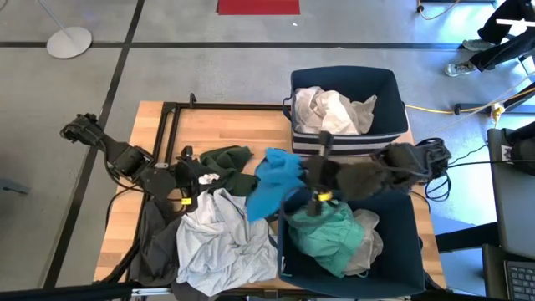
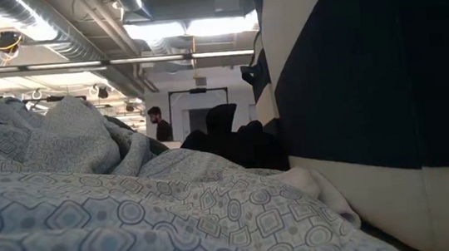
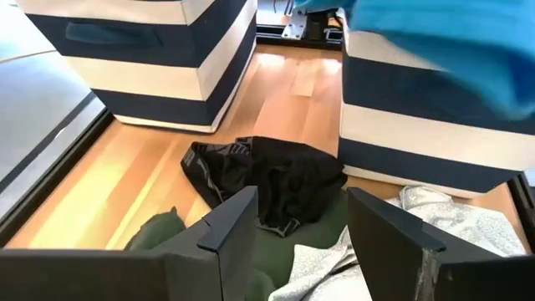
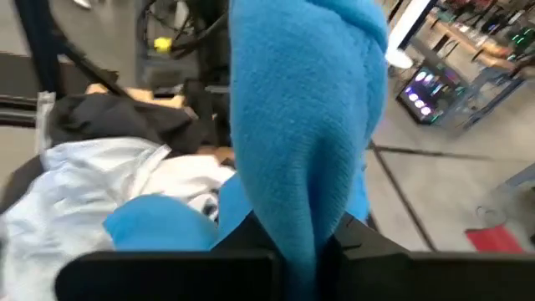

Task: Sort clothes
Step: Put the blue pants into the bottom blue bin, then put the light blue patient gown into the bottom blue bin

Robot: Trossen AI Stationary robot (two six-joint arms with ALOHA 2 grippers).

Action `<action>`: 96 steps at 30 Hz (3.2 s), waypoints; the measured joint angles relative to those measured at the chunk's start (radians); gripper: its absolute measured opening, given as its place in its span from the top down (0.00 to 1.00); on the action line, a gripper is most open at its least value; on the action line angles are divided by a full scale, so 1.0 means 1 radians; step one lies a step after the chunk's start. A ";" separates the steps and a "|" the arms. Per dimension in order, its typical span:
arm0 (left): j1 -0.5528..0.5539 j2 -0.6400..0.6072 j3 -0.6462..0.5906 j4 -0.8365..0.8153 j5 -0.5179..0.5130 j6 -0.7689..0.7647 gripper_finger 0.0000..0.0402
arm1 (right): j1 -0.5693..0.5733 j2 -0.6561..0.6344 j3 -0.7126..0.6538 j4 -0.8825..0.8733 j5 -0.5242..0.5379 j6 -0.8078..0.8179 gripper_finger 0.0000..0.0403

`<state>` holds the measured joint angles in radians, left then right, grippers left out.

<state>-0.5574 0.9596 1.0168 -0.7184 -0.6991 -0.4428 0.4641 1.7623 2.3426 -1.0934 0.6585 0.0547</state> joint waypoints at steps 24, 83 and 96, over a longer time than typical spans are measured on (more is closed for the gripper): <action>-0.001 0.000 0.000 -0.005 0.000 -0.026 0.57 | 0.361 -0.045 -0.127 -0.476 0.030 0.736 0.94; -0.001 0.051 0.000 -0.012 0.000 -0.029 0.57 | 0.226 -0.043 -0.655 -0.375 -0.342 1.014 0.39; -0.064 0.126 0.000 0.009 0.109 -0.106 0.57 | 0.344 -0.044 -0.491 -0.445 -0.189 1.060 0.35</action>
<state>-0.6212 1.0852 1.0164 -0.7094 -0.5905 -0.5485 0.8078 1.7180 1.8520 -1.5383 0.4693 1.1143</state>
